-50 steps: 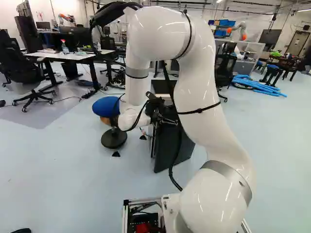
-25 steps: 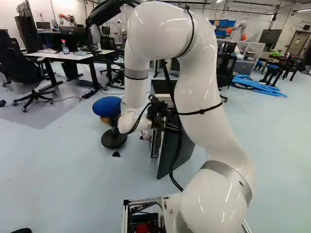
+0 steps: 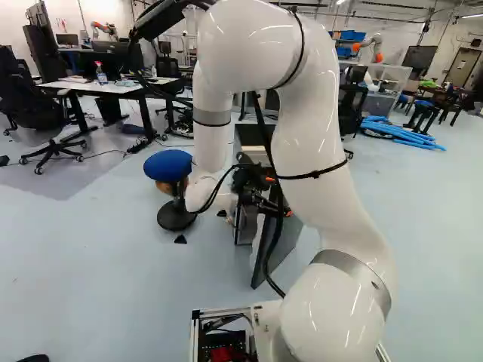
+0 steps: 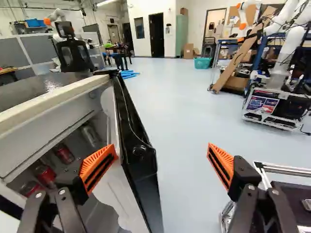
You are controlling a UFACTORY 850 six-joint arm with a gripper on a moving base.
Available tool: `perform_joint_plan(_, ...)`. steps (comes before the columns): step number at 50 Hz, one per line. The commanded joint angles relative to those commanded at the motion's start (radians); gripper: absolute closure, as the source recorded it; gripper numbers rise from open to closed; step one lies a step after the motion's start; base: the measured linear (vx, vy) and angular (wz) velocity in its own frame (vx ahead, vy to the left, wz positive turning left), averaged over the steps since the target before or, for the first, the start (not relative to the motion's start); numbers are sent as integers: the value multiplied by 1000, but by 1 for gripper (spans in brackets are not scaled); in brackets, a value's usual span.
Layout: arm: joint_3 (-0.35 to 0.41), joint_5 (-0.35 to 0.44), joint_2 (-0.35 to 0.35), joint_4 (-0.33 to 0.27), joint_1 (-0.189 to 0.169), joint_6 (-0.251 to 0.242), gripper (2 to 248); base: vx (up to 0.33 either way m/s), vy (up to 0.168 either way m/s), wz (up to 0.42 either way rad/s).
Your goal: Grab a drink from the fridge
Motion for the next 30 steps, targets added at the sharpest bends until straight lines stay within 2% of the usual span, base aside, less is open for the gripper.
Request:
perform_joint_plan(14, 8, 1, 1, 78, -22, 0, 3, 0, 0, 0)
perform_joint_plan(30, -5, 1, 1, 157, -76, 0, 3, 0, 0, 0)
